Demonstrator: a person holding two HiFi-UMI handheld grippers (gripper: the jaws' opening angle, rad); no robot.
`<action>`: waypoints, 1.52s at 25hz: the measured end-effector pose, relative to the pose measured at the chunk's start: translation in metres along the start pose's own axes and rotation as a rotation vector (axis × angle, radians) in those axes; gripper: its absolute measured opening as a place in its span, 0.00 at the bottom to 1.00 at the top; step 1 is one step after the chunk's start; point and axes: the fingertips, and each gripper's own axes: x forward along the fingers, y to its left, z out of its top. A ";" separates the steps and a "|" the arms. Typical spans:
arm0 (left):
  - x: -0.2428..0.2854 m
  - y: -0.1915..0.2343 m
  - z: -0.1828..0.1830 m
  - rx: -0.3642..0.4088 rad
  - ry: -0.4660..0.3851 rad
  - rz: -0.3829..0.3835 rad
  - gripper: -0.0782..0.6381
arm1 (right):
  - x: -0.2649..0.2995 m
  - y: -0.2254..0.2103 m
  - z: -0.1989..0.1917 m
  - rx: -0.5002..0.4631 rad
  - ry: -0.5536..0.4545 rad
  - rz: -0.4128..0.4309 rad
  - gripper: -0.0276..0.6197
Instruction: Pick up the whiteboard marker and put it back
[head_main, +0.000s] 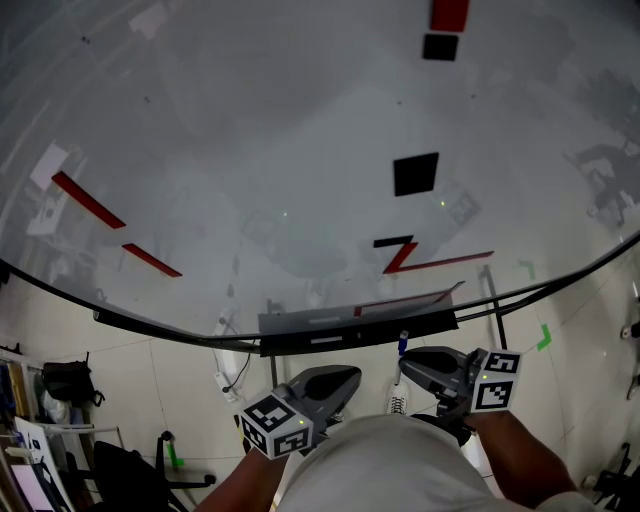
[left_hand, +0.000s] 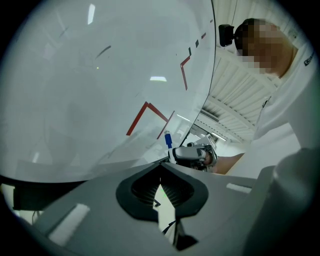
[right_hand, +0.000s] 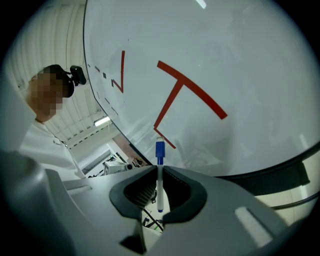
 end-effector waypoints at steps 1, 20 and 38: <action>0.000 0.001 0.000 -0.003 0.002 0.002 0.13 | 0.000 0.000 0.000 0.001 -0.001 -0.001 0.10; -0.004 0.012 -0.004 -0.007 0.021 0.046 0.13 | 0.005 -0.003 -0.001 -0.085 0.043 -0.043 0.10; -0.006 0.021 -0.008 -0.029 0.030 0.073 0.13 | 0.014 -0.027 -0.019 -0.796 0.394 -0.298 0.10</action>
